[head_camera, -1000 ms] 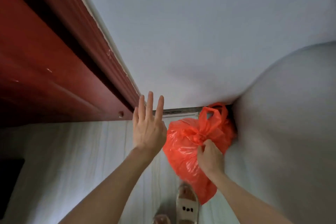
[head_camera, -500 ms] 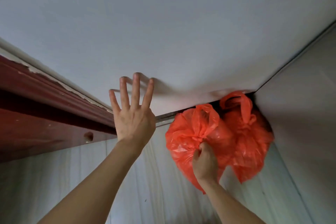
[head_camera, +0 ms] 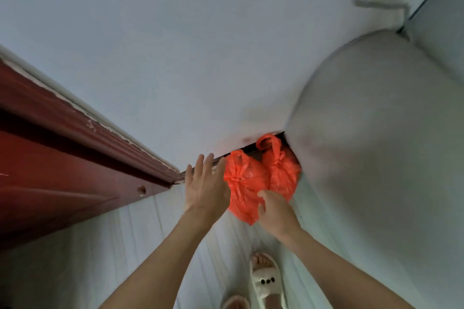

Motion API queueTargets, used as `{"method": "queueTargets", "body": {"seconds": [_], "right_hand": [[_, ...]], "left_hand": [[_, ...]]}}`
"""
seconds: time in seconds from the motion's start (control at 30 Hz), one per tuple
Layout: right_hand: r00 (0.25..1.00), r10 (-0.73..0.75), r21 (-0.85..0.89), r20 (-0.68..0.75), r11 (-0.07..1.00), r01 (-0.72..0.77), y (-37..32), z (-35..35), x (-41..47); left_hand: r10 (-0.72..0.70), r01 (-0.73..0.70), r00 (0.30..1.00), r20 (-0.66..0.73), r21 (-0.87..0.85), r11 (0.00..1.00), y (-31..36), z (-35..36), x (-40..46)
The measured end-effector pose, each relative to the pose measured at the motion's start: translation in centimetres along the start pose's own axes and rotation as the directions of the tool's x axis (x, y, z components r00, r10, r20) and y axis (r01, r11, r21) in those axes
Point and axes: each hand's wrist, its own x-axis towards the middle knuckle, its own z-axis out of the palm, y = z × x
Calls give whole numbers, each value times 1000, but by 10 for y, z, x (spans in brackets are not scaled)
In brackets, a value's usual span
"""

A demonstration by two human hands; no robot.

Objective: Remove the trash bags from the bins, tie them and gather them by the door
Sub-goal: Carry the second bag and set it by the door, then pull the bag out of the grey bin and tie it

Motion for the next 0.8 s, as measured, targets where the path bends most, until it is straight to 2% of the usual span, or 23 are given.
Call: {"method": "queueTargets", "body": {"seconds": [0.13, 0.27, 0.37, 0.43, 0.5, 0.6, 0.63, 0.7, 0.8], "right_hand": [[990, -40, 38, -134, 998, 46, -28, -79, -126], [911, 72, 151, -406, 988, -11, -20, -133, -267], [823, 207, 230, -529, 968, -95, 6, -157, -382], [780, 242, 228, -577, 965, -131, 27, -161, -447], [698, 331, 254, -635, 943, -215, 63, -157, -523], [530, 525, 381, -667, 850, -363, 129, -132, -646], [501, 559, 412, -661, 828, -380, 144, -124, -666], [412, 670, 509, -618, 740, -440, 181, -108, -738], [301, 790, 623, -534, 609, -491, 242, -81, -842]], "left_hand": [[130, -148, 987, -95, -207, 967, 54, -60, -97], [256, -309, 946, -196, -324, 894, 112, -93, -196], [383, -426, 905, -186, -378, 822, 165, -102, -266], [472, -479, 874, -117, -377, 793, 202, -99, -308], [620, -586, 784, -29, -362, 724, 252, -84, -365], [814, -752, 571, 106, -330, 570, 332, -46, -468], [836, -778, 534, 127, -315, 544, 347, -38, -485], [898, -850, 413, 152, -289, 440, 395, -12, -551], [943, -893, 263, 204, -318, 318, 458, 29, -655]]}}
